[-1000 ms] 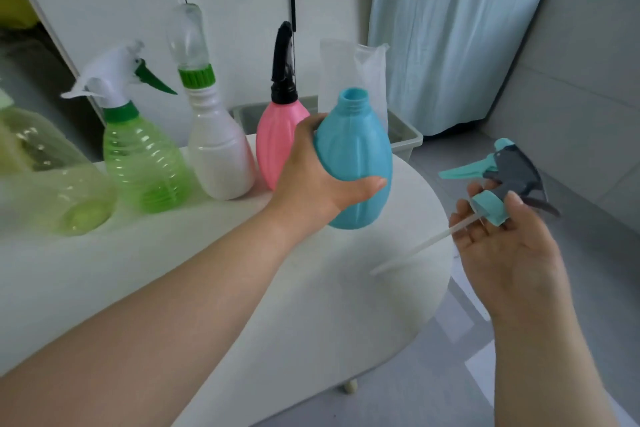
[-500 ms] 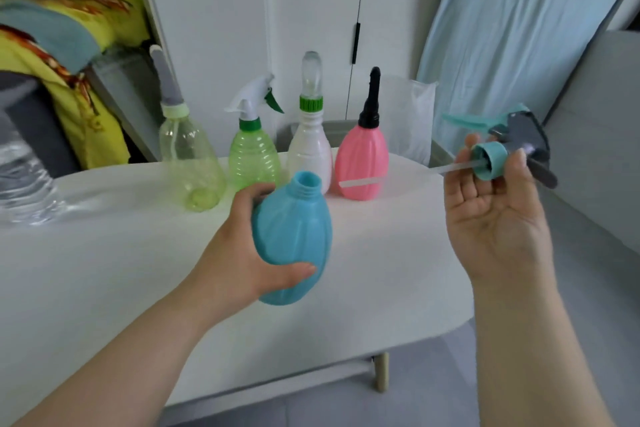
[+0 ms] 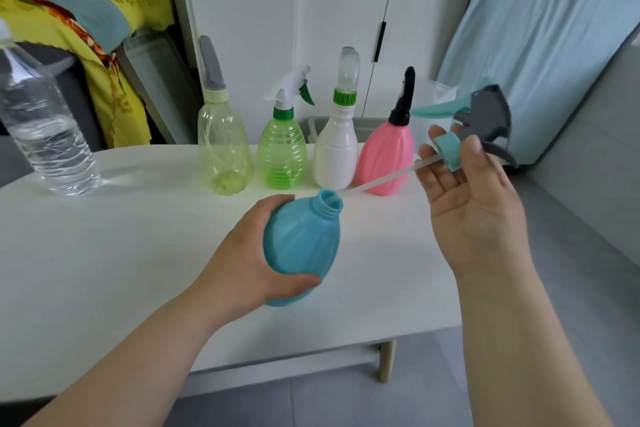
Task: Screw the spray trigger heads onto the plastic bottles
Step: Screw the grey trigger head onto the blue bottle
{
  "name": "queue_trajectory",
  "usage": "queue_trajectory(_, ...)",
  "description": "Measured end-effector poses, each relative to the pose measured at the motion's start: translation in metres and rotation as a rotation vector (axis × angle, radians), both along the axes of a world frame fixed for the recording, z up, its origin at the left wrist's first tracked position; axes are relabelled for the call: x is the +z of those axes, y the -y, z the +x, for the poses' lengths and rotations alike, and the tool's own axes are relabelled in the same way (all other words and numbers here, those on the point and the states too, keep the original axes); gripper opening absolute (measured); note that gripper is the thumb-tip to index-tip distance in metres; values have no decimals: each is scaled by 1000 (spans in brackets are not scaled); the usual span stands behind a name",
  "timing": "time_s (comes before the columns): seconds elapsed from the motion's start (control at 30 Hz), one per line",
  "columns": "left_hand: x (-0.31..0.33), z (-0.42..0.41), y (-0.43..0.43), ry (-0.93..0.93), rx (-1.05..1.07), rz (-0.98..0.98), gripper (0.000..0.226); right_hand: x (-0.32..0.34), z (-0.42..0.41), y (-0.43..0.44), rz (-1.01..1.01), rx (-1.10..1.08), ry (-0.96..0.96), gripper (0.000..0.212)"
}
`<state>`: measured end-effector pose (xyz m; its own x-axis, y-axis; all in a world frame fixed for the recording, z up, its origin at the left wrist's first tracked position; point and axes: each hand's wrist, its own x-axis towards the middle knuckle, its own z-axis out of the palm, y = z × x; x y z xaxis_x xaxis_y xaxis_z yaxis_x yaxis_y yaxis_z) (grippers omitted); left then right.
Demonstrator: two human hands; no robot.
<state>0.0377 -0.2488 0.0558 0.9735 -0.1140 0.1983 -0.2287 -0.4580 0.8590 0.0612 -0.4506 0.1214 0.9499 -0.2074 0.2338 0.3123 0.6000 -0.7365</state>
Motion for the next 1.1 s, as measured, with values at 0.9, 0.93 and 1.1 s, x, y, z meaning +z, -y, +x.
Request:
queue_trajectory(0.9,-24,4,-13,-49,53,-86,80,-42,1,-82,-685,259,84,32)
queue_trajectory(0.93,-24,4,-12,-41,62,-82,80,-41,1,-83,-714,232,88,33)
queue_trajectory(1.1,-25,2,-9,-27,86,-66,94,-41,1,-86,-852,152,99,34)
